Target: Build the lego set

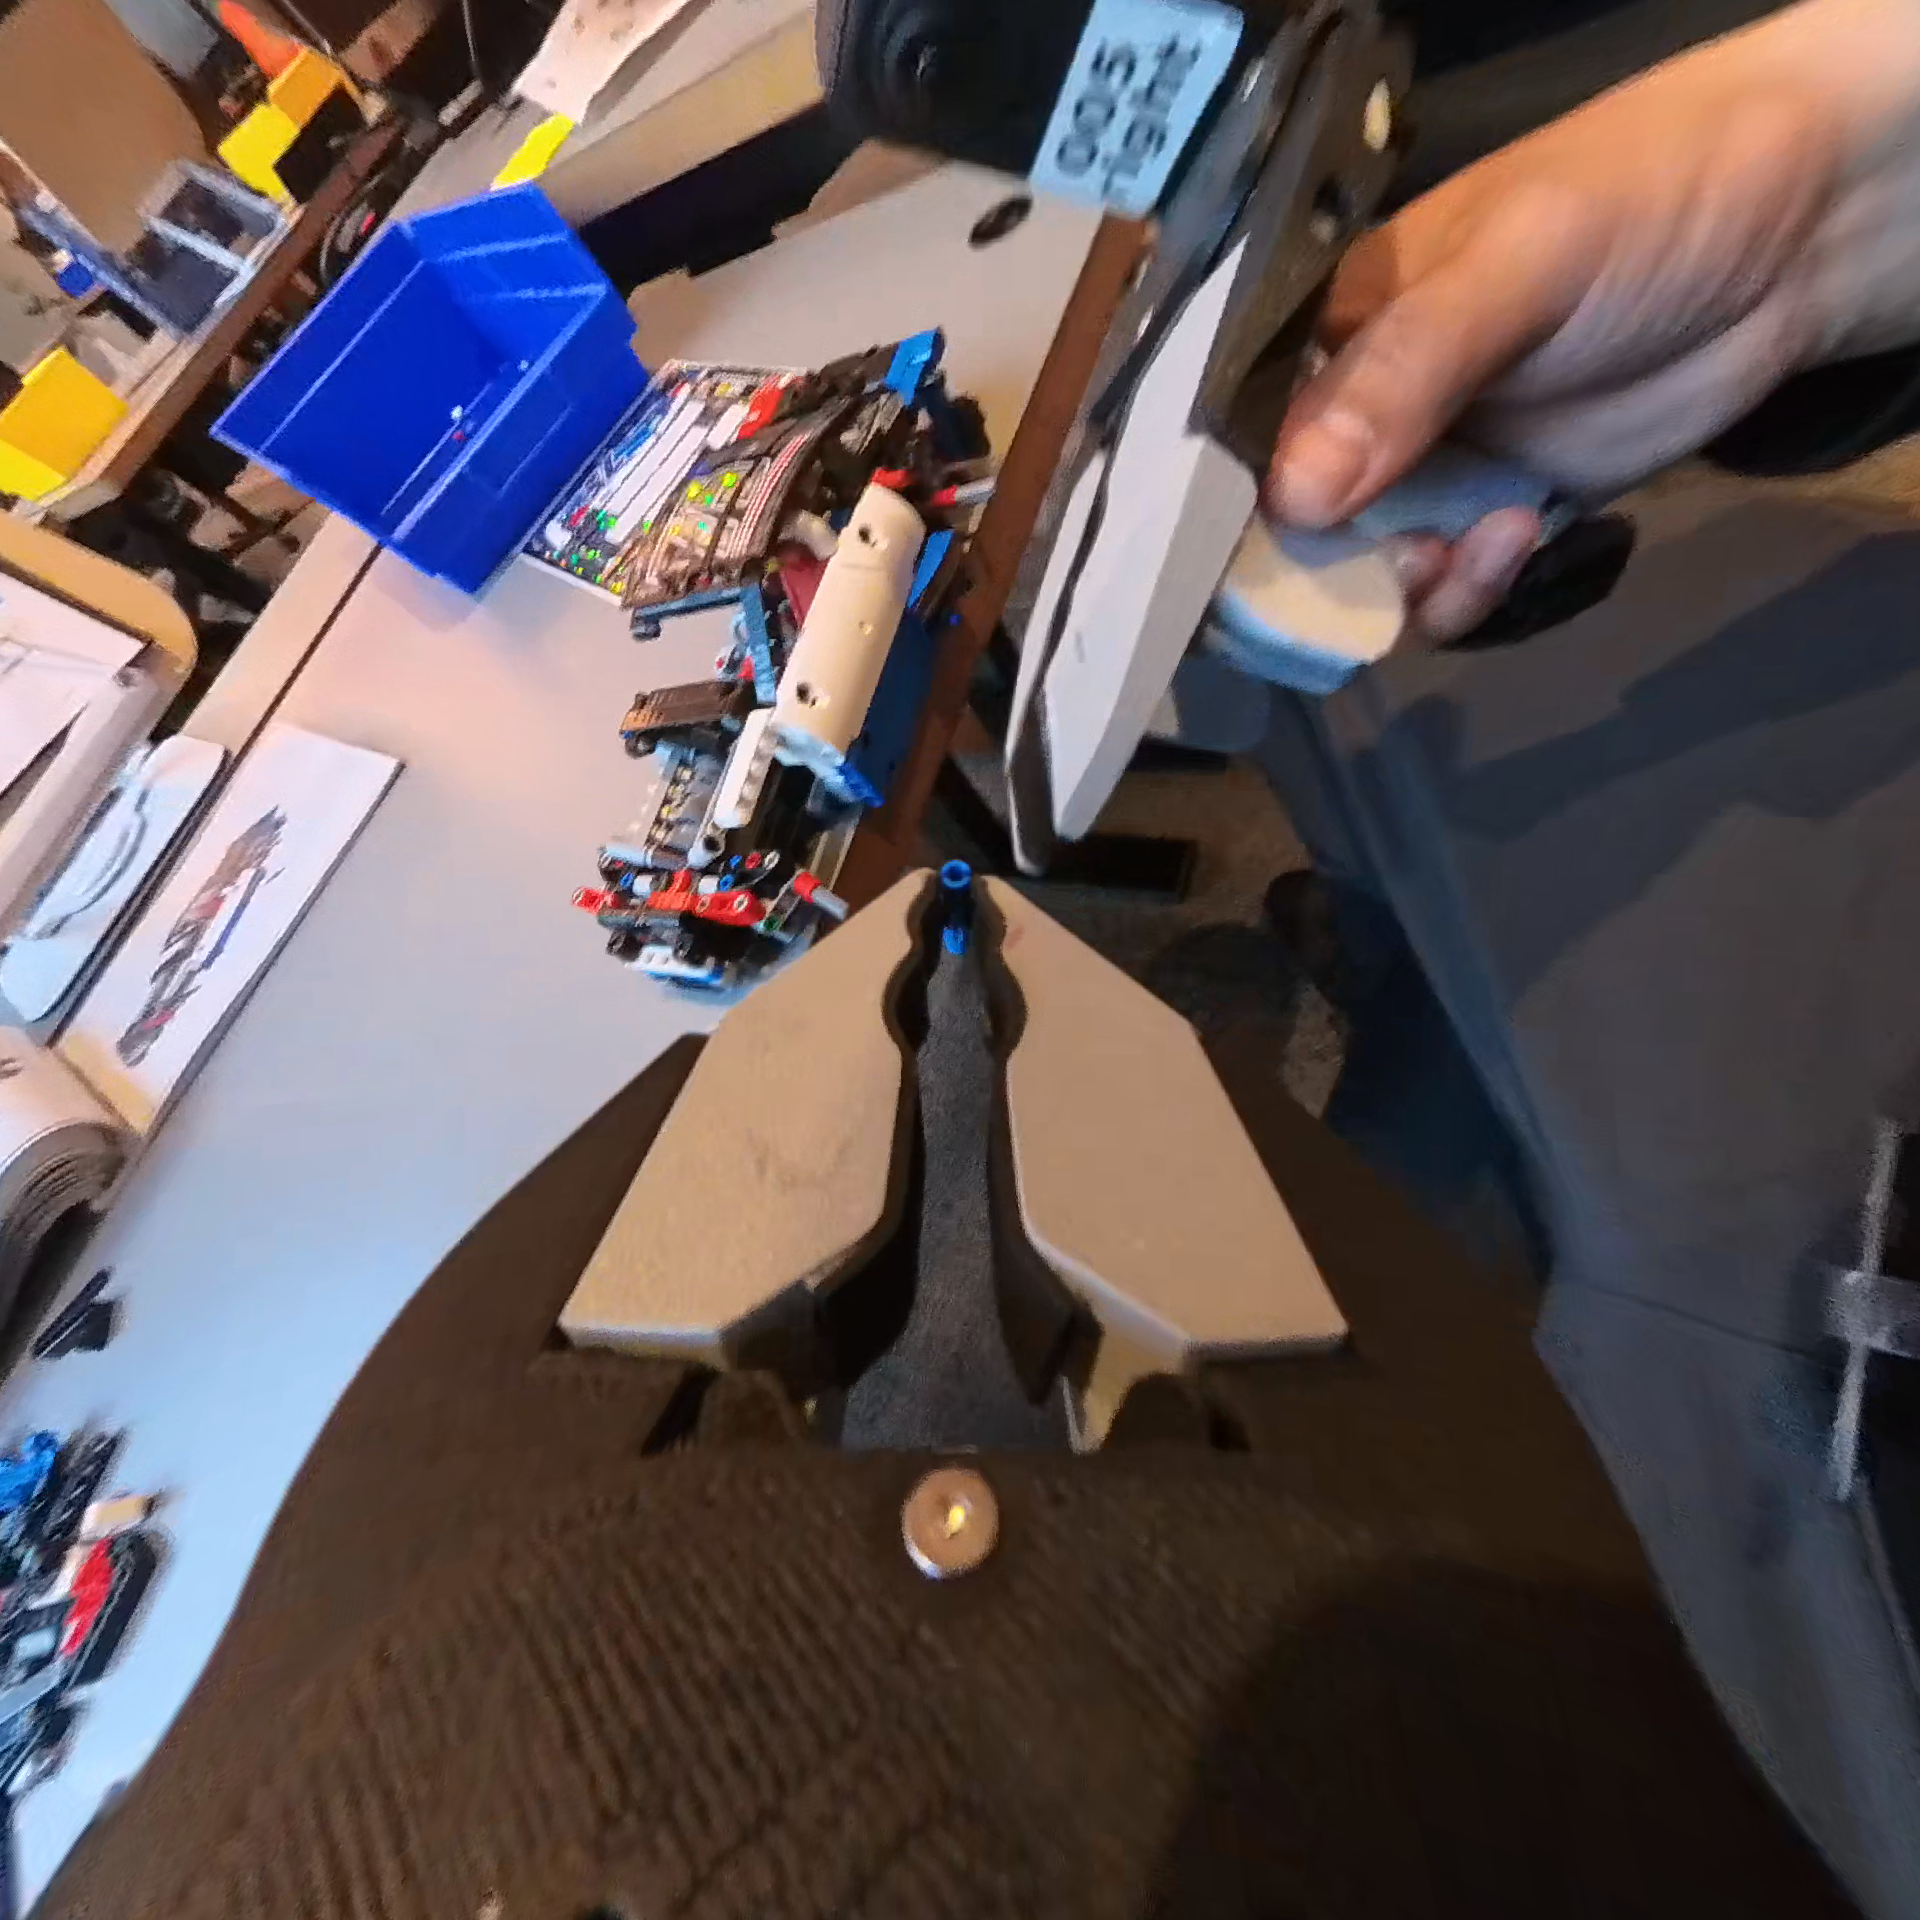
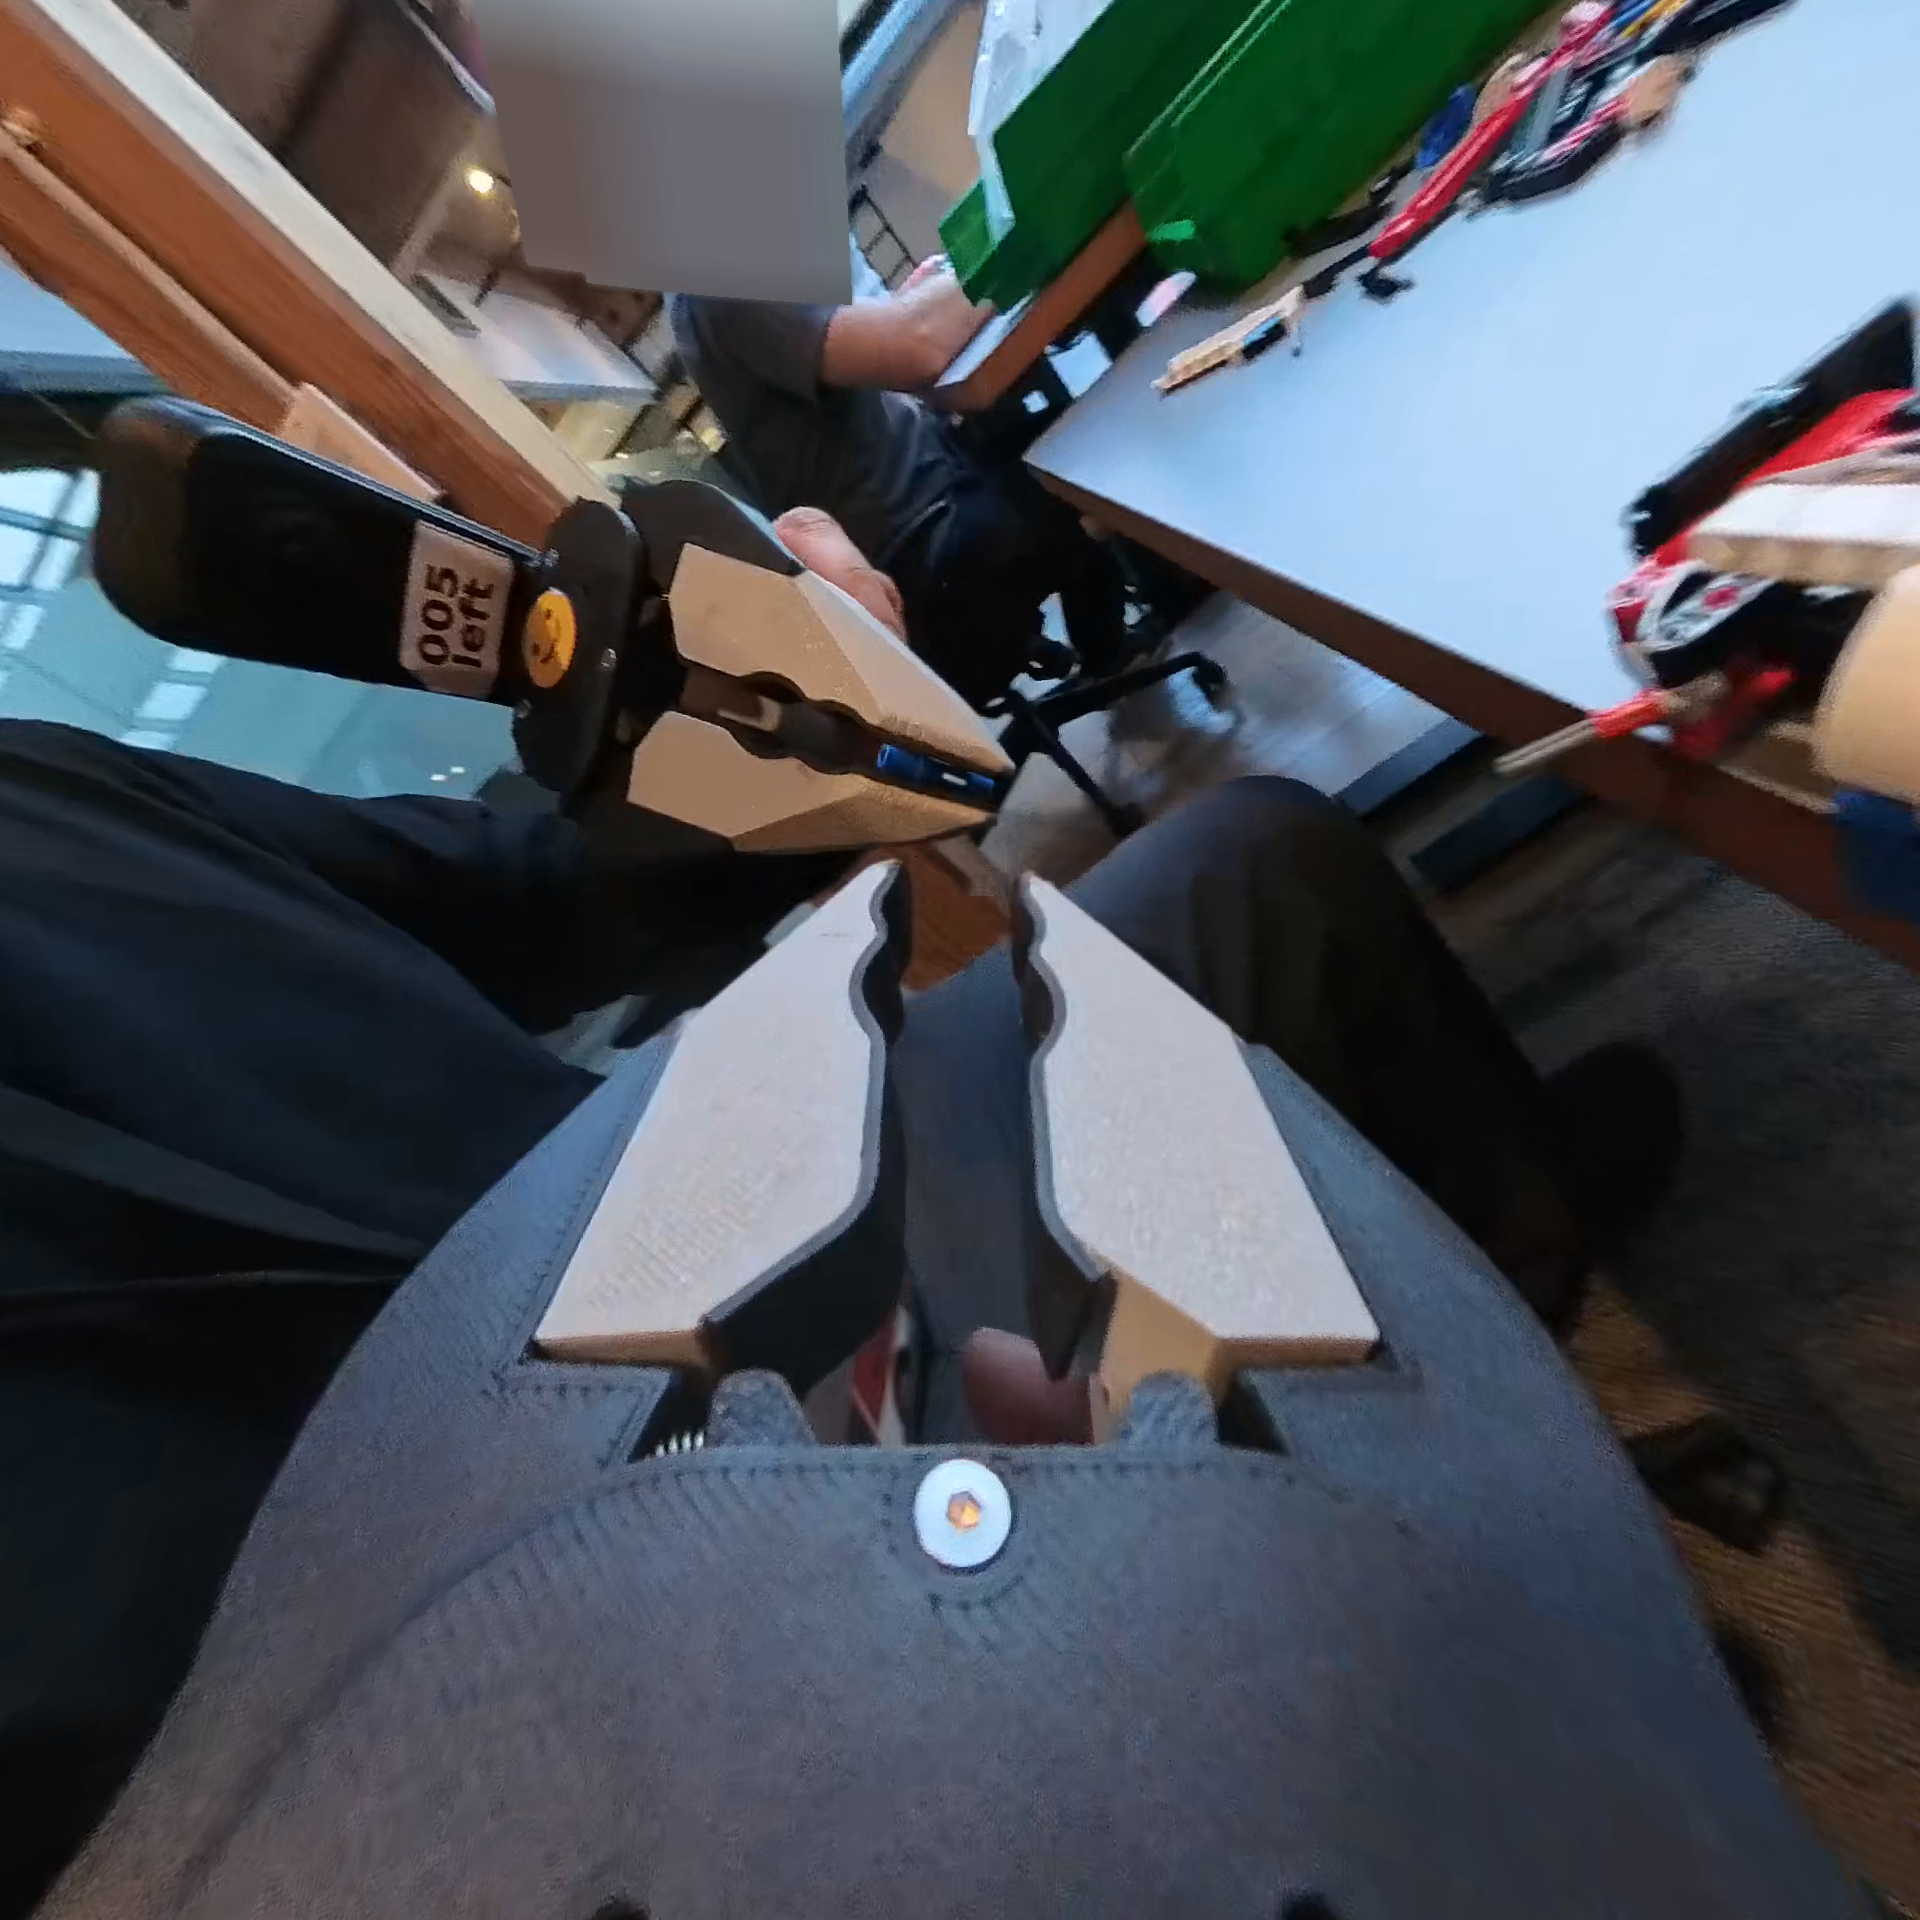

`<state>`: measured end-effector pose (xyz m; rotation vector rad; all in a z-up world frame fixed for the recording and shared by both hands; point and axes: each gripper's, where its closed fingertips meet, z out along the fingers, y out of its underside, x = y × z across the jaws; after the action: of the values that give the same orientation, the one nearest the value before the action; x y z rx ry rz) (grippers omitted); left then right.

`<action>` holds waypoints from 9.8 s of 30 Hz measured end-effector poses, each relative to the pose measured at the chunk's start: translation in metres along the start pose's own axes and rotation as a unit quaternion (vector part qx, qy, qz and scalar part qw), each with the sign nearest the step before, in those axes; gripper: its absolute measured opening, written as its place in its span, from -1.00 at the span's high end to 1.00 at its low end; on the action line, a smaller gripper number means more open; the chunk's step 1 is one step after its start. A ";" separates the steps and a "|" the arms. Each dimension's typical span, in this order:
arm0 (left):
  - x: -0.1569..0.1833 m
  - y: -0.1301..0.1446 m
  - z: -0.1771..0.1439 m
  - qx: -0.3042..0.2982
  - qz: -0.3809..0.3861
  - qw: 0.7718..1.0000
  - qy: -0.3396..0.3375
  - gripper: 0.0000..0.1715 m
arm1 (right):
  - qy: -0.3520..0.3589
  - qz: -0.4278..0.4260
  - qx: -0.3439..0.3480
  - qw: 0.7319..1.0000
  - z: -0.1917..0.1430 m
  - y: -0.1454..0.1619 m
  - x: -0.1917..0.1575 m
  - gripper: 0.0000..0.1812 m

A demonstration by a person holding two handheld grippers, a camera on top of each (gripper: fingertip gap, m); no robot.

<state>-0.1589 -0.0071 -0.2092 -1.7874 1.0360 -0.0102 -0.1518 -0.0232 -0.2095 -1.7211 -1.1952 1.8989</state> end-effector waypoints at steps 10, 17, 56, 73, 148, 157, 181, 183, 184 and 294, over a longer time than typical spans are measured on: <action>0.003 0.024 0.014 -0.078 0.086 0.992 -0.043 0.98 | 0.179 -0.223 -0.050 0.957 0.012 0.000 0.008 0.74; -0.001 0.027 0.014 -0.107 0.138 0.981 -0.083 0.98 | 0.221 -0.273 -0.046 0.935 0.017 0.000 0.009 0.89; 0.004 0.030 0.016 -0.095 0.176 0.976 -0.088 0.98 | 0.172 -0.200 -0.032 0.964 0.008 0.005 0.023 0.92; 0.010 0.016 0.012 -0.032 0.200 0.975 -0.093 0.98 | 0.109 -0.193 -0.020 0.975 0.012 0.005 0.008 0.97; 0.035 0.060 0.031 -0.054 0.070 0.995 0.054 0.98 | 0.076 -0.057 -0.074 0.993 0.010 0.039 0.041 0.96; 0.037 0.059 0.032 -0.054 0.072 0.994 0.055 0.98 | 0.090 -0.090 -0.087 0.988 0.009 0.041 0.043 0.94; 0.034 0.062 0.033 -0.053 0.069 0.995 0.055 0.98 | 0.099 -0.115 -0.087 0.985 0.009 0.041 0.047 0.91; 0.034 0.062 0.033 -0.053 0.069 0.995 0.055 0.98 | 0.100 -0.115 -0.086 0.985 0.008 0.041 0.047 0.91; 0.035 0.062 0.033 -0.053 0.069 0.995 0.055 0.98 | 0.100 -0.116 -0.086 0.985 0.008 0.040 0.047 0.91; 0.043 0.062 0.026 -0.048 0.203 0.977 0.039 0.85 | 0.181 -0.310 -0.219 0.907 0.008 0.065 0.050 0.96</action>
<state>-0.1592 -0.0214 -0.2879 -1.6404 1.4647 0.2255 -0.1519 -0.0298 -0.2912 -1.5212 -1.8189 0.9415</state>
